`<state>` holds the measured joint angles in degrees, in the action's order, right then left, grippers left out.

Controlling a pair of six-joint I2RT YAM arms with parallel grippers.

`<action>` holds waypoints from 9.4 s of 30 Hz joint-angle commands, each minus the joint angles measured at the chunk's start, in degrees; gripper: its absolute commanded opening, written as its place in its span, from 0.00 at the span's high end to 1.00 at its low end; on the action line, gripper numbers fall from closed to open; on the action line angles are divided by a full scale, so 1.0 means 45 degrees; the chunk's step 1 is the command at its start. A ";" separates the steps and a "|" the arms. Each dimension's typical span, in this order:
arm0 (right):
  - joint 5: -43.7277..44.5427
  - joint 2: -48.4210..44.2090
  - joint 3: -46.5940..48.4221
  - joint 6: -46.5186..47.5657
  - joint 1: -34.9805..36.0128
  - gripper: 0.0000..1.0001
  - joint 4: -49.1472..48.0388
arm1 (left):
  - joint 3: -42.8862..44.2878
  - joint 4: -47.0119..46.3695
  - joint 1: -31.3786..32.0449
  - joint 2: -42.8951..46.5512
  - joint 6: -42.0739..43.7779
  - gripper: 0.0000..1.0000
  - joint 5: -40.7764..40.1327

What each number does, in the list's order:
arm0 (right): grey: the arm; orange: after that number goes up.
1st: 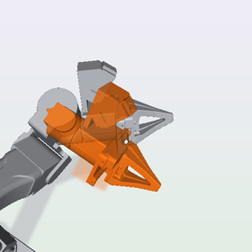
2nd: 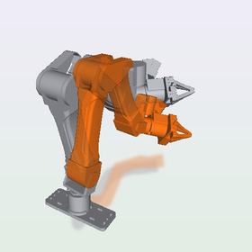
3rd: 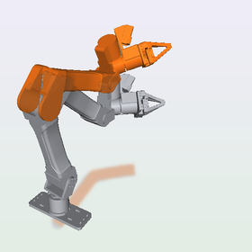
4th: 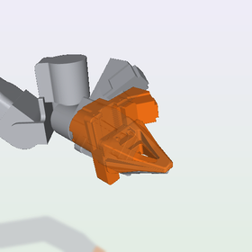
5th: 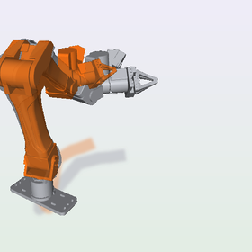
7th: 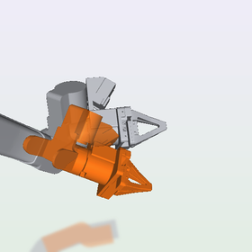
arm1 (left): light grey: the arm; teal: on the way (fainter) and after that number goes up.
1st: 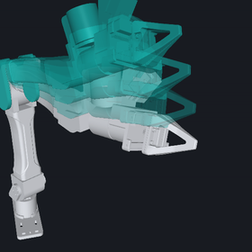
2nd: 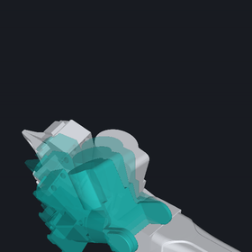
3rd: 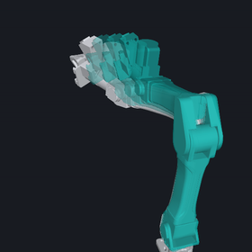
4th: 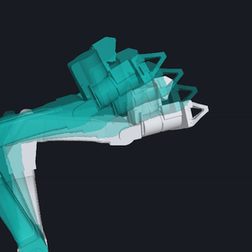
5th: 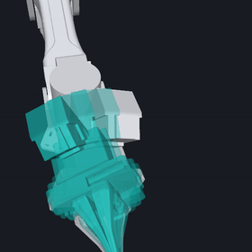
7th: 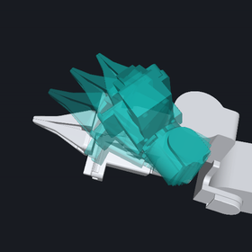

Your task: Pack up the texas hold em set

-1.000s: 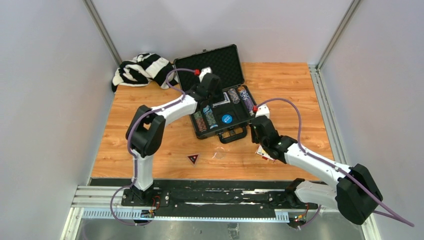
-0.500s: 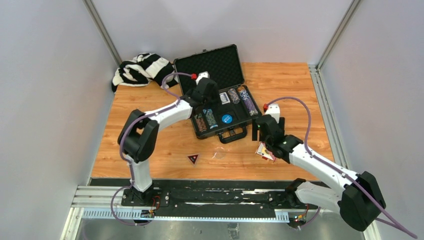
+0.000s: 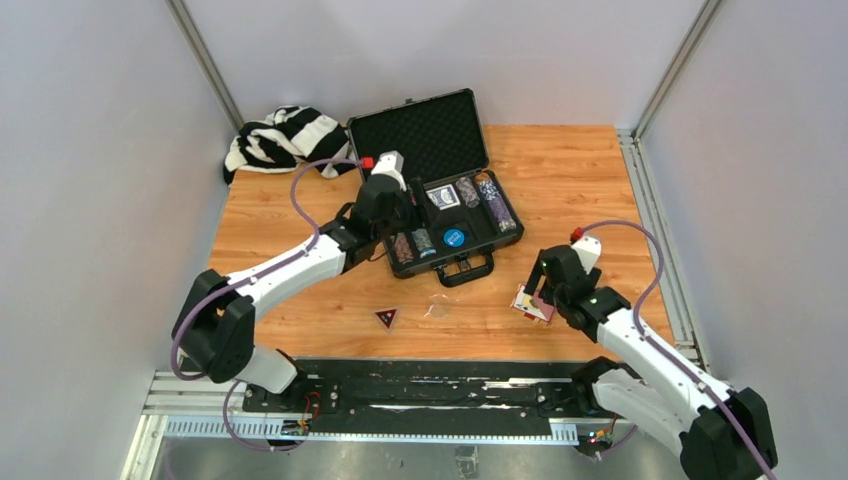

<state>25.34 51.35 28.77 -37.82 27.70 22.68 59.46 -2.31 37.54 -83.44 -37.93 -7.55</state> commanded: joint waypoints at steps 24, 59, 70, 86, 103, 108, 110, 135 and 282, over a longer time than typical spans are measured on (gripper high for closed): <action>-0.7236 -0.3423 -0.4901 -0.3529 -0.1926 0.46 -0.4584 | -0.3193 0.0044 0.0095 0.1670 0.0100 0.33 0.0382; -0.7242 0.4603 0.2327 0.6580 -0.0514 0.14 -0.0813 | -0.3200 -0.0001 0.0076 0.1859 0.1027 0.33 -0.0463; -0.6543 0.6632 0.3383 0.6356 -0.0434 0.13 -0.0081 | -0.3531 -0.0152 0.0039 0.1916 0.0998 0.33 -0.0430; -0.5606 0.8400 0.3851 0.5768 0.1061 0.31 0.0254 | -0.3892 -0.0365 -0.0295 0.2013 0.0856 0.33 0.0051; -0.6286 0.3100 0.3310 0.7604 0.1855 0.72 0.0086 | -0.1925 0.0510 -0.0508 0.1074 -0.0358 0.32 0.4670; -0.6387 0.2710 0.3408 0.8350 0.3441 0.73 -0.0235 | -0.1801 -0.1598 -0.0510 -0.0013 -0.1444 0.33 0.8749; -0.6170 0.2722 0.3514 0.8423 0.4007 0.73 -0.0422 | -0.1630 -0.1735 -0.0464 -0.0387 -0.1551 0.33 0.9509; -0.5859 0.2802 0.4744 0.9030 0.4956 0.72 -0.1332 | -0.2061 -0.1988 0.0195 -0.0895 -0.1414 0.47 1.2177; -0.2683 -0.1748 0.0385 0.6754 0.4440 0.40 -0.4673 | 0.0410 -0.0666 0.1853 -0.2817 -0.1939 0.06 -0.1926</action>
<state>14.74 41.93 31.16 -6.13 48.60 2.39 64.58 -6.72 45.58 -103.04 -48.56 -12.64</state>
